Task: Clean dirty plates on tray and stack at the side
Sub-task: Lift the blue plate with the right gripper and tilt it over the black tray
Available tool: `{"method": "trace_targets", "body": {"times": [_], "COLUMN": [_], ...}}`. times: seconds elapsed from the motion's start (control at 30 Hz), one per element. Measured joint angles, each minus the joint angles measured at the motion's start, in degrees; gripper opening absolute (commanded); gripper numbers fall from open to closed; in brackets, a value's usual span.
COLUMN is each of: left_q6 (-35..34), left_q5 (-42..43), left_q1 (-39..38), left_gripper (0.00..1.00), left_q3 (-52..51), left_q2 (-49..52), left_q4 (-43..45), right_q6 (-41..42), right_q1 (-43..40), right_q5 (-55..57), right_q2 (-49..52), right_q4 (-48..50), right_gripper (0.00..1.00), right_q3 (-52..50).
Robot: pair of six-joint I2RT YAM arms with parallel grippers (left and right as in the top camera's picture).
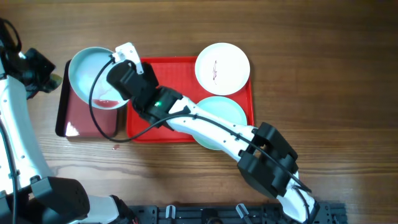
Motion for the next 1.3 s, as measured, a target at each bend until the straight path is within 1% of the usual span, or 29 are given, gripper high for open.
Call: {"method": "trace_targets", "body": {"times": [0.1, 0.23, 0.4, 0.6, 0.7, 0.8, 0.87, 1.03, 1.13, 1.3], "left_q6": [0.00, 0.00, 0.00, 0.00, 0.00, 0.00, 0.00, 0.02, 1.33, 4.61], "left_q5": [0.74, 1.40, 1.51, 1.95, 4.22, 5.22, 5.77, 8.02, 12.46, 18.10], "left_q1": [1.07, 1.29, 1.29, 1.29, 1.36, 1.84, 2.82, 4.59, 4.61, 4.61], "left_gripper": [0.04, 0.04, 0.04, 0.04, 0.04, 0.04, 0.04, 0.04, 0.04, 0.04], "left_q3": [0.00, 0.00, 0.00, 0.00, 0.00, 0.00, 0.00, 0.02, 0.02, 0.02], "left_q2": [0.00, 0.00, 0.00, 0.00, -0.04, -0.81, -2.93, -12.07, -19.23, -26.93], "left_q4": [0.00, 0.00, 0.04, 0.66, 2.38, 2.80, 2.80, 2.80, 2.51, 1.79], "right_q6": [-3.54, -12.28, -22.03, -33.73, -37.16, -38.51, -39.01, -44.39, -47.08, -48.13], "right_q1": [0.52, 1.55, 3.43, 3.41, 3.41, 3.26, 2.93, 1.51, 1.27, 1.38], "right_q5": [1.16, 2.14, 2.71, 2.97, 2.91, 2.40, 1.84, 0.74, -0.37, -1.62], "right_q2": [2.34, 6.40, 6.73, 6.73, 6.73, 6.73, 6.75, 7.58, 9.94, 11.47], "right_q4": [3.58, 10.91, 18.38, 25.16, 27.67, 27.96, 28.06, 29.62, 30.58, 34.21], "right_gripper": [0.04, 0.04, 0.04, 0.04, 0.04, 0.04, 0.04, 0.04, 0.04, 0.04], "right_q3": [0.15, 0.17, 0.20, 0.20, 0.20, 0.20, 0.20, 0.20, 0.20, 0.20]}}
